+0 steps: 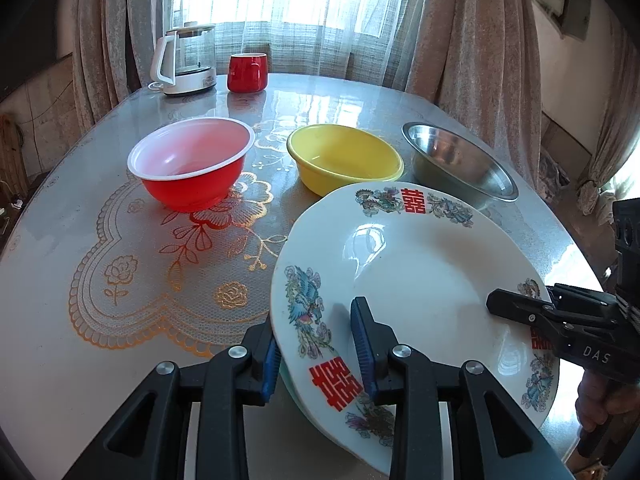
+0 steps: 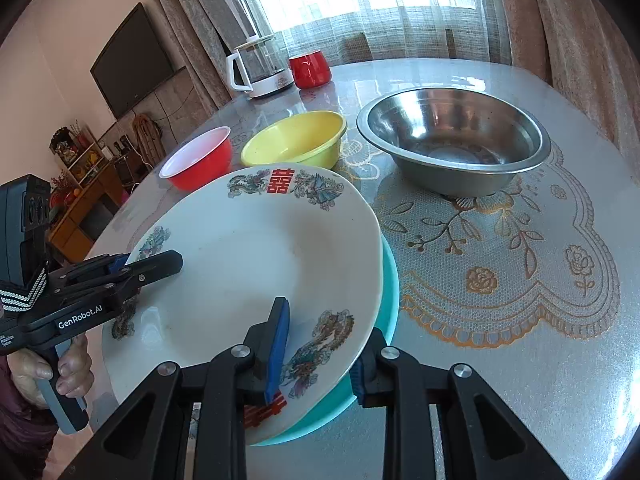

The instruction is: Organize plates and bowls

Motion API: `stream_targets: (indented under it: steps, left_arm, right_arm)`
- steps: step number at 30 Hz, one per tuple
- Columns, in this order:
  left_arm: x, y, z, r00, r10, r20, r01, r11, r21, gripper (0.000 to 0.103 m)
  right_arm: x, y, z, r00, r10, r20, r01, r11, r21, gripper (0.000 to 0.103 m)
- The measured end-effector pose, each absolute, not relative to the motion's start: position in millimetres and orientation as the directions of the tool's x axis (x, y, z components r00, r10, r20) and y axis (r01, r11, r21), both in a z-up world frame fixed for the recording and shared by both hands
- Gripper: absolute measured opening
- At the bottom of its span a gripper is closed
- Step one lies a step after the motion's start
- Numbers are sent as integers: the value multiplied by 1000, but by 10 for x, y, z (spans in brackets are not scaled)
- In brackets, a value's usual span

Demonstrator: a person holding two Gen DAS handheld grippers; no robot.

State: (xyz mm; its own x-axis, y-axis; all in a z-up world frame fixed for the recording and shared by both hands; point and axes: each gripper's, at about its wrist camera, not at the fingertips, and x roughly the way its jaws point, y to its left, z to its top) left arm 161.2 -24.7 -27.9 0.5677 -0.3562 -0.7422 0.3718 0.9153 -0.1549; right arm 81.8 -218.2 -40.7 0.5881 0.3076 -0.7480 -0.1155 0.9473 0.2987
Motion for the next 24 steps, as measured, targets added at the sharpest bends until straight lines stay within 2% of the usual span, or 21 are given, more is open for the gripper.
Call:
stream_targets:
  steps: [6, 20, 24]
  left_arm:
    - [1597, -284, -253, 571, -327, -753, 363, 923, -126, 34]
    - [1492, -327, -280, 599, -271, -753, 324, 942, -82, 38]
    - [1457, -368, -264, 612, -244, -752, 313, 948, -53, 39]
  right_arm:
    - [850, -2194, -397, 563, 312, -765, -103, 945, 309, 29]
    - [740, -2136, -315, 613, 217, -760, -71, 973, 220, 30]
    - [721, -2186, -342, 610, 249, -752, -61, 961, 268, 30]
